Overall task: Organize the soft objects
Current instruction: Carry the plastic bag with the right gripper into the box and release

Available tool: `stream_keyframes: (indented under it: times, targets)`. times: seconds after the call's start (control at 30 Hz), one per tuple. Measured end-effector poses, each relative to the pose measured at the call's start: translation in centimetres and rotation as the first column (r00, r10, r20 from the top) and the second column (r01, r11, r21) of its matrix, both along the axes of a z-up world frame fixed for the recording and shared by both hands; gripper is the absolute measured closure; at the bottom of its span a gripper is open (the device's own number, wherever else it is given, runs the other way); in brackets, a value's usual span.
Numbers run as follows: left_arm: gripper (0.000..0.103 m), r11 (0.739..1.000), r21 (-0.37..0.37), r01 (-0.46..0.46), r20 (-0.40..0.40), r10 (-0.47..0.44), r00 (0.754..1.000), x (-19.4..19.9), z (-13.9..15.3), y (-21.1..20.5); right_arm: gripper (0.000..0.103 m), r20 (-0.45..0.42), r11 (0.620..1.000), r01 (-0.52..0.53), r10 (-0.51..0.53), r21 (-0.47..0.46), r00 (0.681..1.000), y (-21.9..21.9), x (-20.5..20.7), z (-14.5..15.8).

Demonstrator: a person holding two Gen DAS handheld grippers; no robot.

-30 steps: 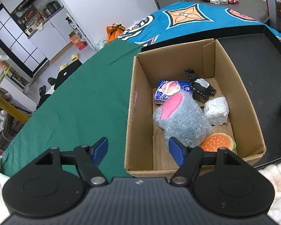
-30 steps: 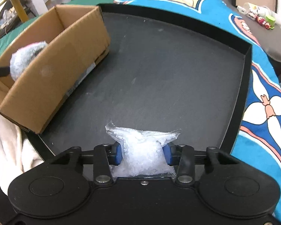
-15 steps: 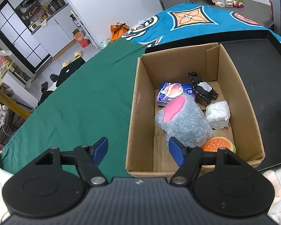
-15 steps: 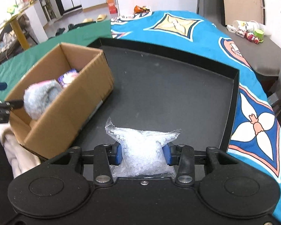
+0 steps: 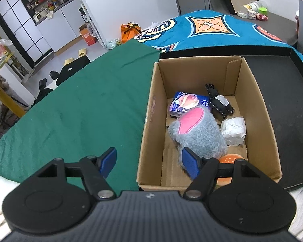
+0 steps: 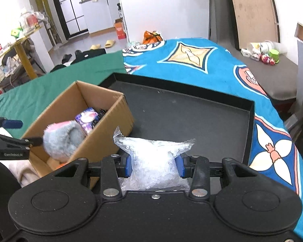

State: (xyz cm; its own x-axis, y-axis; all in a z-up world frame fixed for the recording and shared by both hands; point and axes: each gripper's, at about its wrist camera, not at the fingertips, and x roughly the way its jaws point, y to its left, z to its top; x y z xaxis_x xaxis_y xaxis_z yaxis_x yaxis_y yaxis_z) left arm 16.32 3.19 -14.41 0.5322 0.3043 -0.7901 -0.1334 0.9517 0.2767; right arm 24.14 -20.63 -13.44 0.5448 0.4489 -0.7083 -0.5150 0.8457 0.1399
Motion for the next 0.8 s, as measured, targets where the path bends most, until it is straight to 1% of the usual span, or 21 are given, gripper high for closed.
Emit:
stream_keyframes:
  times: [0.13,0.27,0.5,0.6,0.63,0.7,0.8]
  targets:
    - [0.033,1.0,-0.02,-0.006,0.01,0.006,1.0,0.0,0.1,0.4,0.063,0.023,1.0,-0.007,0.006,0.024,1.0,0.6,-0.2,0.7]
    - [0.033,0.999,-0.042,-0.017,0.016,0.018,1.0,0.0,0.0,0.8,0.063,0.034,0.999,0.008,-0.01,0.036,0.999,0.8,-0.2,1.1]
    - [0.04,0.996,-0.083,-0.028,0.023,0.03,0.999,0.0,-0.1,1.4,0.063,0.068,0.996,0.0,-0.007,0.094,0.998,1.6,-0.3,2.2]
    - [0.05,0.994,-0.102,-0.04,0.023,0.043,0.999,0.1,-0.2,1.9,0.063,0.081,0.994,-0.02,0.011,0.109,0.997,2.5,-0.3,2.4]
    - [0.052,0.993,-0.111,-0.044,0.02,0.047,0.999,0.2,-0.3,2.0,0.063,0.087,0.994,-0.027,0.017,0.11,0.996,2.9,-0.3,2.5]
    - [0.061,0.991,-0.125,-0.052,0.015,0.054,0.998,0.3,-0.5,2.3,0.063,0.093,0.993,-0.041,0.03,0.112,0.995,3.6,-0.4,2.7]
    - [0.069,0.989,-0.138,-0.053,0.01,0.055,0.998,0.3,-0.7,2.6,0.063,0.102,0.991,-0.068,0.056,0.112,0.993,4.7,-0.7,3.1]
